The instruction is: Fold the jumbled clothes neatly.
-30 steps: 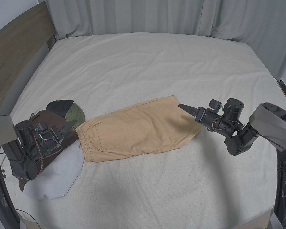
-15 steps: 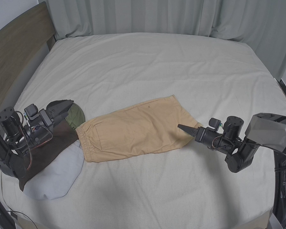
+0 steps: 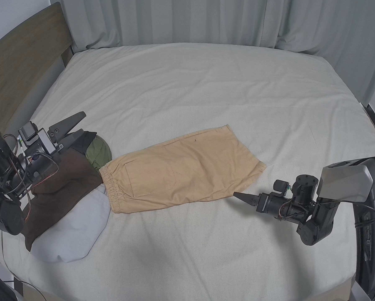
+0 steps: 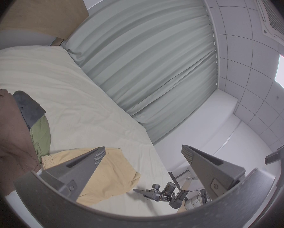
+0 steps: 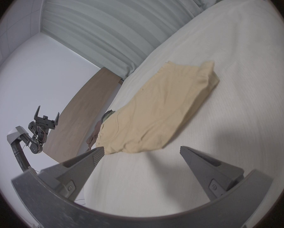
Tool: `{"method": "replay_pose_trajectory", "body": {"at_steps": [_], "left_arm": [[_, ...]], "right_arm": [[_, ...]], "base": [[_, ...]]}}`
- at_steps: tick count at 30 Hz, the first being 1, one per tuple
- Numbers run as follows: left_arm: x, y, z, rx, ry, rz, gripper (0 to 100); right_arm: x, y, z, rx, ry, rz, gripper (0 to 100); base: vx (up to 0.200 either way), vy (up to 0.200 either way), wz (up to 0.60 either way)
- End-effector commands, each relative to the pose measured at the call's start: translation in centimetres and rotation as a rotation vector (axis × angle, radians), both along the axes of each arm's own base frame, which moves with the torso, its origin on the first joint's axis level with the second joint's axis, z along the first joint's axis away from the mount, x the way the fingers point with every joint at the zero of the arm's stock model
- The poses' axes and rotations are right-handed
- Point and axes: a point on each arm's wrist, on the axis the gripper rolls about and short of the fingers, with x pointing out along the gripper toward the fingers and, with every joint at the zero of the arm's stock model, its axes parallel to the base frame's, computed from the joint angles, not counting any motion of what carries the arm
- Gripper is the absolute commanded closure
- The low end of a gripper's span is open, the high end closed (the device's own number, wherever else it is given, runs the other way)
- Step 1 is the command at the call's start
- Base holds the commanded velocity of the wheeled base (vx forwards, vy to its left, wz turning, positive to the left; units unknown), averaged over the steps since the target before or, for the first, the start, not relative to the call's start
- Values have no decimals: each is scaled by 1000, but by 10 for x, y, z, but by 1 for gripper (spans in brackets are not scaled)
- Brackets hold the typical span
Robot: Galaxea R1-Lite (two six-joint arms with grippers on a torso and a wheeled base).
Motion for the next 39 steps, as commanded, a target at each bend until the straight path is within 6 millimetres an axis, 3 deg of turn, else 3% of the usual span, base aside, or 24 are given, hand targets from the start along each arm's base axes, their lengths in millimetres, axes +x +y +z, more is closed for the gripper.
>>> {"method": "replay_pose_trajectory", "body": {"at_steps": [1,12,20,22,30,39], "left_arm": [[-4,-1,6,3,-25,-1,0],[-5,0,4,5,-17,3,0],[-4,-1,3,5,-13,2,0],[-4,-1,2,5,-10,2,0],[-3,-1,1,3,-5,-2,0],[-6,-14,1,-12,11,-52,0]], "right_arm": [[-3,-1,-7,-11,22,2,0],[17,17,-19,-2,-17,16,0],[32,36,-20,8,2,-4,0],[37,48,-20,49,10,-6,0],[36,70,-15,96,26,32,0],[39,76,-12,131,48,1,0]], "base": [[0,0,0],[0,0,0],[0,0,0],[0,0,0],[0,0,0],[0,0,0]]}}
